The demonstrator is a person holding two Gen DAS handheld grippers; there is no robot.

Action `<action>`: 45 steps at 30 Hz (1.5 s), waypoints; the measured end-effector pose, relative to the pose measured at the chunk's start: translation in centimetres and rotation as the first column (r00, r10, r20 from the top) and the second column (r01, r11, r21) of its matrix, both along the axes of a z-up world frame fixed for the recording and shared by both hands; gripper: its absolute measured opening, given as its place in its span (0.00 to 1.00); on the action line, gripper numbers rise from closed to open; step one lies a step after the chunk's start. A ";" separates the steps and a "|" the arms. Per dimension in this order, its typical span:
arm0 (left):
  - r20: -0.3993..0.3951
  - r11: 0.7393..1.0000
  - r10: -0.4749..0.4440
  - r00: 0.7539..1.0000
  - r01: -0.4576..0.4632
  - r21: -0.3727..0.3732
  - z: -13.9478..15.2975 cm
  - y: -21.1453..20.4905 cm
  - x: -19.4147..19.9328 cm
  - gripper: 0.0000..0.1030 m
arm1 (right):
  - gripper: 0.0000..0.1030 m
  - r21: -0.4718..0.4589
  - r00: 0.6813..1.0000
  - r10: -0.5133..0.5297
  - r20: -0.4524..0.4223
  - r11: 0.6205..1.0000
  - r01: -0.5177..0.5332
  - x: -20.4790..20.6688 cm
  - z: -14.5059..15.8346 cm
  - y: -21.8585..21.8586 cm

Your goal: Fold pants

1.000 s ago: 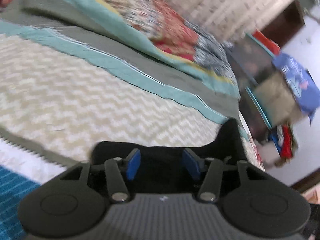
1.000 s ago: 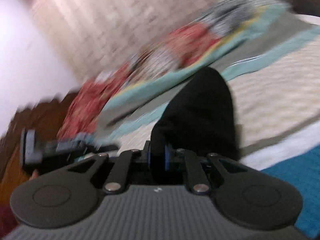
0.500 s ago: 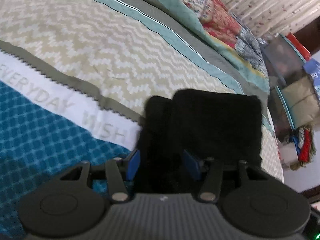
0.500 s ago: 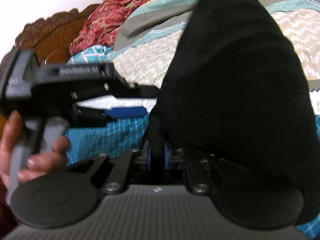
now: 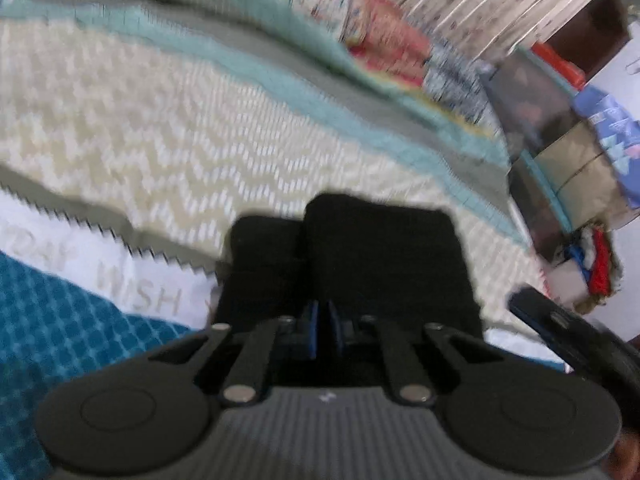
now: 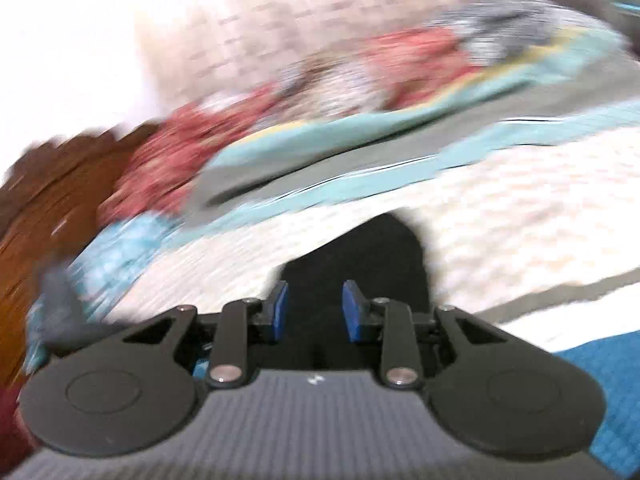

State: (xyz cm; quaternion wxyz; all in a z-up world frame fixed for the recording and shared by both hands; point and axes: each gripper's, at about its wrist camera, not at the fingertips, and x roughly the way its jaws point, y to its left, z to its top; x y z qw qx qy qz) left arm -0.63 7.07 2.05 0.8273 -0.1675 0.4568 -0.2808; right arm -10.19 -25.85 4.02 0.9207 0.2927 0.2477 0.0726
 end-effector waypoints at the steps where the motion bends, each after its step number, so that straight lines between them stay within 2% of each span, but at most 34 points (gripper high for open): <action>1: 0.036 1.000 0.007 0.999 -0.007 -0.004 1.0 0.7 -0.6 0.06 | 0.31 0.018 0.999 -0.031 -0.012 0.999 0.031 0.7 -0.3 -0.9; 3: 0.083 1.000 0.022 0.996 -0.024 0.018 2.4 1.6 -1.4 0.06 | 0.31 0.045 0.998 -0.057 -0.029 0.997 0.058 1.9 -0.8 -1.7; 6: 0.099 0.994 0.050 0.994 -0.059 0.093 2.5 2.4 -1.4 0.06 | 0.32 0.024 0.999 -0.006 -0.039 1.000 0.007 4.2 -1.8 0.2; 8: 0.060 0.986 0.091 0.994 -0.098 0.132 1.0 3.1 -0.7 0.06 | 0.34 -0.009 0.996 0.045 -0.081 0.999 -0.046 5.9 -3.4 2.1; 9: 0.037 0.983 0.096 0.995 -0.100 0.156 -0.1 3.3 -0.2 0.05 | 0.35 -0.070 0.995 0.054 -0.088 0.996 -0.060 6.2 -4.0 3.2; 10: -0.001 0.978 0.095 0.995 -0.093 0.189 -1.8 3.2 0.6 0.05 | 0.36 -0.167 0.993 0.053 -0.107 0.983 -0.070 6.7 -4.8 4.5; 11: -0.041 0.971 0.102 0.994 -0.091 0.219 -3.4 3.0 1.1 0.02 | 0.38 -0.220 0.989 0.034 -0.141 0.973 -0.065 7.1 -5.7 4.9; 12: -0.068 0.954 0.119 0.991 -0.095 0.284 -4.9 2.6 1.5 0.02 | 0.39 -0.224 0.989 0.015 -0.145 0.973 -0.047 7.0 -6.3 4.8; 13: -0.053 0.951 0.116 0.992 -0.095 0.295 -5.8 2.4 1.3 0.03 | 0.39 -0.212 0.990 0.007 -0.138 0.977 -0.036 6.7 -6.4 4.4; 14: -0.018 0.950 0.112 0.994 -0.102 0.294 -5.7 2.3 1.0 0.03 | 0.39 -0.200 0.989 0.015 -0.146 0.979 -0.045 6.7 -6.1 3.9; 16: -0.011 0.950 0.097 0.995 -0.090 0.300 -4.4 2.0 0.6 0.03 | 0.40 -0.188 0.987 0.036 -0.155 0.980 -0.065 6.4 -5.1 3.0; 18: 0.005 0.966 0.079 0.997 -0.078 0.247 -3.0 2.7 0.1 0.03 | 0.41 -0.154 0.993 0.013 -0.118 0.988 -0.031 5.0 -3.8 2.3; 21: 0.066 0.972 0.111 0.992 -0.122 0.200 -0.3 3.7 -1.1 0.05 | 0.41 -0.103 0.999 0.017 -0.049 0.994 -0.022 2.1 -2.6 2.0; 24: 0.103 0.984 0.125 0.987 -0.136 0.111 2.3 4.0 -1.7 0.05 | 0.41 -0.167 0.997 0.072 0.006 0.983 -0.070 -0.6 -1.6 3.7; 26: 0.141 0.991 0.080 0.987 -0.094 0.094 3.6 2.7 -2.3 0.05 | 0.41 -0.196 0.995 0.097 0.018 0.976 -0.091 -2.0 -1.6 4.9; 29: 0.175 0.992 -0.016 0.984 -0.007 0.129 4.0 -0.1 -3.4 0.05 | 0.40 -0.143 0.994 0.104 -0.021 0.984 -0.106 -2.4 -2.6 5.3; 32: 0.161 0.972 -0.077 0.984 0.038 0.230 2.6 -2.6 -3.9 0.06 | 0.41 -0.123 0.990 0.111 -0.084 0.985 -0.121 -1.9 -4.1 5.7; 34: 0.113 0.954 -0.080 0.990 0.043 0.295 1.1 -3.3 -4.1 0.06 | 0.41 -0.075 0.984 0.107 -0.141 0.990 -0.118 -1.2 -5.0 5.4; 37: 0.084 0.939 -0.077 0.993 0.044 0.342 -0.3 -3.7 -4.1 0.06 | 0.40 0.028 0.980 0.106 -0.168 0.994 -0.103 -0.7 -6.1 4.6; 45: 0.098 0.924 -0.067 0.993 0.025 0.380 0.1 -3.4 -4.6 0.07 | 0.41 0.098 0.980 0.107 -0.167 0.991 -0.091 -2.0 -4.6 4.3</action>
